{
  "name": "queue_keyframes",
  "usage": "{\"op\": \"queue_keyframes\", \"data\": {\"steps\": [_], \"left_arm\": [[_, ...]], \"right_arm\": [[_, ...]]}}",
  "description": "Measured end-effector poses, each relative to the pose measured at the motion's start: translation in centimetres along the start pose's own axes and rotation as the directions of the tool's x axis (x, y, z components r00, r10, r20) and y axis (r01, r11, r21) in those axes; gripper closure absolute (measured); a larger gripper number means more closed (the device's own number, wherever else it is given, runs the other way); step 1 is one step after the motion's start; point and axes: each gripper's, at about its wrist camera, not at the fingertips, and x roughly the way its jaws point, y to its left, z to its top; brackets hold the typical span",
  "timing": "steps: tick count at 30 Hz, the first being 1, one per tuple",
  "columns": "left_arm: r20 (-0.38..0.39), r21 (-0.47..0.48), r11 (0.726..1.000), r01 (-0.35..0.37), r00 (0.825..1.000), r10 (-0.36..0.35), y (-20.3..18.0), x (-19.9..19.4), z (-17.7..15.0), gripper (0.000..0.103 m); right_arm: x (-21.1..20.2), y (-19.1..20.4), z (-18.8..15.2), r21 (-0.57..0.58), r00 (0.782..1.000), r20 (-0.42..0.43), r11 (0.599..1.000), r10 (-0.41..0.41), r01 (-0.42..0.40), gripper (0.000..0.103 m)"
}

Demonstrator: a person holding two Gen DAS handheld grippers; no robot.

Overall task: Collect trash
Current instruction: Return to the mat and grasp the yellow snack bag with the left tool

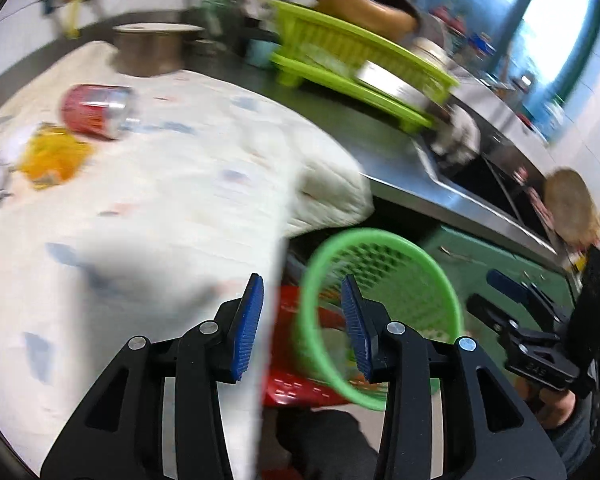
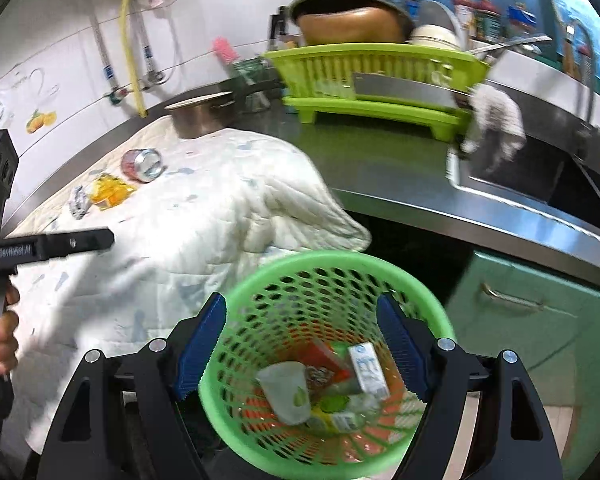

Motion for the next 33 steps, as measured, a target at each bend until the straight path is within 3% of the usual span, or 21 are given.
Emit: {"op": "queue_keyframes", "data": {"steps": [7,8,9,10,14,17,20,32,33], "left_arm": [[0.073,-0.076,0.985,-0.155,0.984,0.16,8.8,-2.5,3.2,0.062],[0.079,-0.089,0.979,-0.183,0.979,0.19,10.4,-2.8,3.9,0.059],[0.081,-0.104,0.973,-0.205,0.974,0.213,11.5,-2.9,4.2,0.048],[0.085,-0.118,0.968,-0.22,0.969,0.23,12.7,-3.0,4.6,0.043],[0.093,-0.172,0.955,-0.242,0.961,0.26,17.7,-2.8,6.3,0.044],[0.077,-0.178,0.954,-0.241,0.963,0.258,20.2,-1.9,7.2,0.046],[0.063,-0.164,0.954,-0.253,0.962,0.266,21.5,-0.8,7.7,0.056],[0.05,-0.098,0.981,-0.165,0.984,0.17,24.0,2.3,9.6,0.056],[0.056,-0.092,0.983,-0.161,0.984,0.167,24.0,2.4,9.6,0.06]], "right_arm": [[2.3,4.1,2.5,-0.075,0.998,-0.008,0.995,0.06,-0.061,0.028],[2.7,4.5,2.8,-0.08,0.998,-0.01,0.995,0.067,-0.067,0.028],[3.1,5.0,3.2,-0.086,0.997,-0.013,0.993,0.078,-0.079,0.028],[3.4,5.3,3.5,-0.089,0.996,-0.016,0.992,0.087,-0.088,0.028],[5.3,7.5,5.3,-0.12,0.993,-0.026,0.985,0.119,-0.121,0.028],[6.7,9.2,6.5,-0.155,0.99,-0.032,0.978,0.137,-0.14,0.028],[7.9,10.7,7.6,-0.185,0.987,-0.037,0.97,0.155,-0.159,0.028],[12.0,15.8,11.0,-0.294,0.978,-0.058,0.933,0.2,-0.209,0.028],[12.2,16.1,11.1,-0.297,0.977,-0.06,0.931,0.204,-0.212,0.028]]}}
